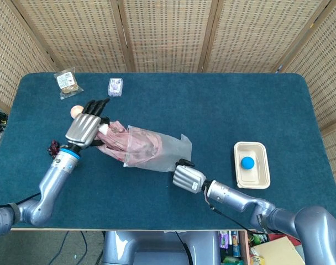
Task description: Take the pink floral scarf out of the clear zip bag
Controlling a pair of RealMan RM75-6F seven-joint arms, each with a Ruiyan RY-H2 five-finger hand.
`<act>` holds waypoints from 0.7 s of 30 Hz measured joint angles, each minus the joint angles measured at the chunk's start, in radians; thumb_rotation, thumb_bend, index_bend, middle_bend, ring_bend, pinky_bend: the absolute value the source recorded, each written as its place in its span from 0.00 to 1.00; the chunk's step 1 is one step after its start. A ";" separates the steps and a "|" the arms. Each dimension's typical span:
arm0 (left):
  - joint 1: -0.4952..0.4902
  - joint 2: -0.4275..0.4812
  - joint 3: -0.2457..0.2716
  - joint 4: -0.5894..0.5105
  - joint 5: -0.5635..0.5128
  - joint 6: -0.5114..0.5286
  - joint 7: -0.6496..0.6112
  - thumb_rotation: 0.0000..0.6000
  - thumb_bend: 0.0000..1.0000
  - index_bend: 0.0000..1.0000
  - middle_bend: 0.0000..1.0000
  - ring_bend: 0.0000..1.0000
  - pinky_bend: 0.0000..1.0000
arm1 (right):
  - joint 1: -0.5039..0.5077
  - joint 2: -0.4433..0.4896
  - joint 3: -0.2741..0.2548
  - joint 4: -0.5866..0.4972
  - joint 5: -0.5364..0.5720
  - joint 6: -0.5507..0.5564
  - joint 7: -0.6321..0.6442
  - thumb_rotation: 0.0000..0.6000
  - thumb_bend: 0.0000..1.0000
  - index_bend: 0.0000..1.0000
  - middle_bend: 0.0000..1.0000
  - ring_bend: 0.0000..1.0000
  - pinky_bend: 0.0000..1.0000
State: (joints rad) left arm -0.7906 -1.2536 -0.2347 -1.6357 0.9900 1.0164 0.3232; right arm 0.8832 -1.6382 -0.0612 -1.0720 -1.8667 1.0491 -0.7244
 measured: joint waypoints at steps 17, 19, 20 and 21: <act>0.103 0.110 0.009 0.156 0.044 -0.040 -0.223 1.00 0.58 0.70 0.00 0.00 0.00 | -0.126 0.177 -0.005 -0.027 0.074 0.062 -0.015 1.00 0.82 0.75 0.82 0.69 0.83; 0.105 0.102 0.013 0.169 0.054 -0.043 -0.227 1.00 0.58 0.70 0.00 0.00 0.00 | -0.133 0.177 -0.004 -0.018 0.078 0.068 -0.009 1.00 0.82 0.75 0.82 0.69 0.83; 0.105 0.099 0.014 0.173 0.056 -0.043 -0.227 1.00 0.58 0.70 0.00 0.00 0.00 | -0.136 0.177 -0.004 -0.014 0.079 0.070 -0.006 1.00 0.82 0.75 0.82 0.69 0.83; 0.106 0.097 0.015 0.177 0.057 -0.044 -0.226 1.00 0.58 0.70 0.00 0.00 0.00 | -0.140 0.177 -0.003 -0.009 0.079 0.073 -0.003 1.00 0.82 0.75 0.82 0.69 0.83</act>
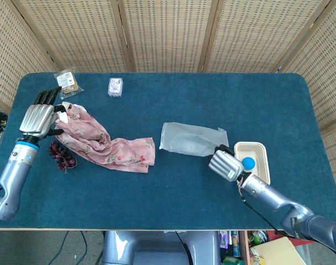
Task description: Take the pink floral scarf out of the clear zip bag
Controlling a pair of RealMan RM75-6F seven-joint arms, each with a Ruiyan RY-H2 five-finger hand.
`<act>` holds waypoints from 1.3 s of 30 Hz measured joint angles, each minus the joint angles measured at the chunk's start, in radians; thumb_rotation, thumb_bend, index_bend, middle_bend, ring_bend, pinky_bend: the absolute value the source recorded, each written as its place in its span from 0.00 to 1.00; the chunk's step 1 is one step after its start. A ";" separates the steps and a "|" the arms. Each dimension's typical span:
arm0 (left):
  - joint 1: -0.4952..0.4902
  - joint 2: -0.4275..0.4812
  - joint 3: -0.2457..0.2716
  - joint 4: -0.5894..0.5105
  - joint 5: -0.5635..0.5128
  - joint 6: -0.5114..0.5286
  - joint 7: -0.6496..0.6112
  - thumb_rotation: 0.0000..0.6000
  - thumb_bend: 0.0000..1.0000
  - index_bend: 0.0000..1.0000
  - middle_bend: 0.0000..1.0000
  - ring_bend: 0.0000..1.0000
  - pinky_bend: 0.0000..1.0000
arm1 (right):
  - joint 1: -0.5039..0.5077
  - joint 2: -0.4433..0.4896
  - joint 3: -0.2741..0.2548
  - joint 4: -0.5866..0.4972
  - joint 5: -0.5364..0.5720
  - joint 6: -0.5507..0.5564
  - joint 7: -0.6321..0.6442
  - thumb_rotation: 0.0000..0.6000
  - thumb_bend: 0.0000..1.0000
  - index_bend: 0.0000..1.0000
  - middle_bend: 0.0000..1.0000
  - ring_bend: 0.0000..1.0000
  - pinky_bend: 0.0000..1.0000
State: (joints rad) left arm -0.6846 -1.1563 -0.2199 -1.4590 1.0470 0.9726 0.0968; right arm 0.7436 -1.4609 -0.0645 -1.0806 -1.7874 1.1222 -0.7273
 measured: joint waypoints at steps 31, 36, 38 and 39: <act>0.221 0.201 0.047 -0.211 0.144 0.252 -0.055 1.00 0.07 0.00 0.00 0.00 0.00 | -0.259 0.142 0.088 -0.280 0.162 0.273 0.095 1.00 0.00 0.00 0.00 0.00 0.00; 0.322 0.178 0.086 -0.245 0.227 0.410 -0.081 1.00 0.07 0.00 0.00 0.00 0.00 | -0.349 0.170 0.091 -0.335 0.180 0.383 0.258 1.00 0.00 0.00 0.00 0.00 0.00; 0.373 0.155 0.108 -0.256 0.255 0.470 -0.087 1.00 0.07 0.00 0.00 0.00 0.00 | -0.383 0.177 0.091 -0.363 0.190 0.421 0.300 1.00 0.00 0.00 0.00 0.00 0.00; 0.395 0.141 0.119 -0.257 0.264 0.494 -0.088 1.00 0.07 0.00 0.00 0.00 0.00 | -0.401 0.183 0.090 -0.388 0.197 0.438 0.322 1.00 0.00 0.00 0.00 0.00 0.00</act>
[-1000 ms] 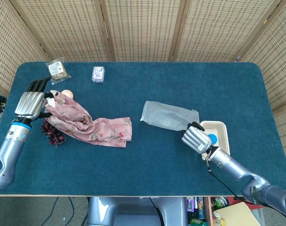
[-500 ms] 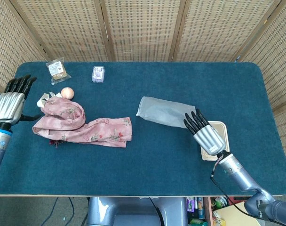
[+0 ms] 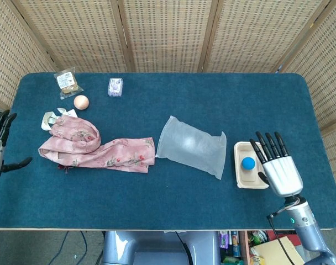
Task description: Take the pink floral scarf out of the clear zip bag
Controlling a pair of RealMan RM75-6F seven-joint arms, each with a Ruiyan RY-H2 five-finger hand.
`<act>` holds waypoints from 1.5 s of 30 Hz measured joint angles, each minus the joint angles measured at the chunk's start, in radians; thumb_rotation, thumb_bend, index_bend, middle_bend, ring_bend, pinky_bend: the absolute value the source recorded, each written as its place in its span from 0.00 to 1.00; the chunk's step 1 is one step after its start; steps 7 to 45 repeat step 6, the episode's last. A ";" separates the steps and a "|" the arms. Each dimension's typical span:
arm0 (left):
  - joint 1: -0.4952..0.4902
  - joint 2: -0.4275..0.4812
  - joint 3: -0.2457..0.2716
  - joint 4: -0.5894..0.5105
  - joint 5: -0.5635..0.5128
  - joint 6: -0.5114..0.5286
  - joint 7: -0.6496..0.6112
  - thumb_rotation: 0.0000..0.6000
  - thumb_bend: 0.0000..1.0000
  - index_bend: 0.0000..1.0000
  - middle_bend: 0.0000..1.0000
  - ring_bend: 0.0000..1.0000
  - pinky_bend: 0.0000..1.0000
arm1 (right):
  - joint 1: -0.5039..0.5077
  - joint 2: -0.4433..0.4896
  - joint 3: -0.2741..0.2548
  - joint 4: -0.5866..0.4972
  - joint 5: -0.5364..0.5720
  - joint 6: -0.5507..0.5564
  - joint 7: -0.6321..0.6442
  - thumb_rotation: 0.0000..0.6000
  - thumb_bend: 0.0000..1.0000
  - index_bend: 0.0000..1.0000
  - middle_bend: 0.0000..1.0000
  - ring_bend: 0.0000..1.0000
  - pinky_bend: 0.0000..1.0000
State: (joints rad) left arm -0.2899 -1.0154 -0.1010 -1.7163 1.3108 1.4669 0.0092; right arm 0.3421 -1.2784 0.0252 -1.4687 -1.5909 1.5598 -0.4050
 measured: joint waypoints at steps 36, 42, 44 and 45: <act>0.135 -0.080 0.078 0.006 0.043 0.123 0.022 1.00 0.07 0.00 0.00 0.00 0.00 | -0.104 0.035 -0.039 -0.156 0.005 0.059 0.075 1.00 0.00 0.00 0.00 0.00 0.00; 0.135 -0.080 0.078 0.006 0.043 0.123 0.022 1.00 0.07 0.00 0.00 0.00 0.00 | -0.104 0.035 -0.039 -0.156 0.005 0.059 0.075 1.00 0.00 0.00 0.00 0.00 0.00; 0.135 -0.080 0.078 0.006 0.043 0.123 0.022 1.00 0.07 0.00 0.00 0.00 0.00 | -0.104 0.035 -0.039 -0.156 0.005 0.059 0.075 1.00 0.00 0.00 0.00 0.00 0.00; 0.135 -0.080 0.078 0.006 0.043 0.123 0.022 1.00 0.07 0.00 0.00 0.00 0.00 | -0.104 0.035 -0.039 -0.156 0.005 0.059 0.075 1.00 0.00 0.00 0.00 0.00 0.00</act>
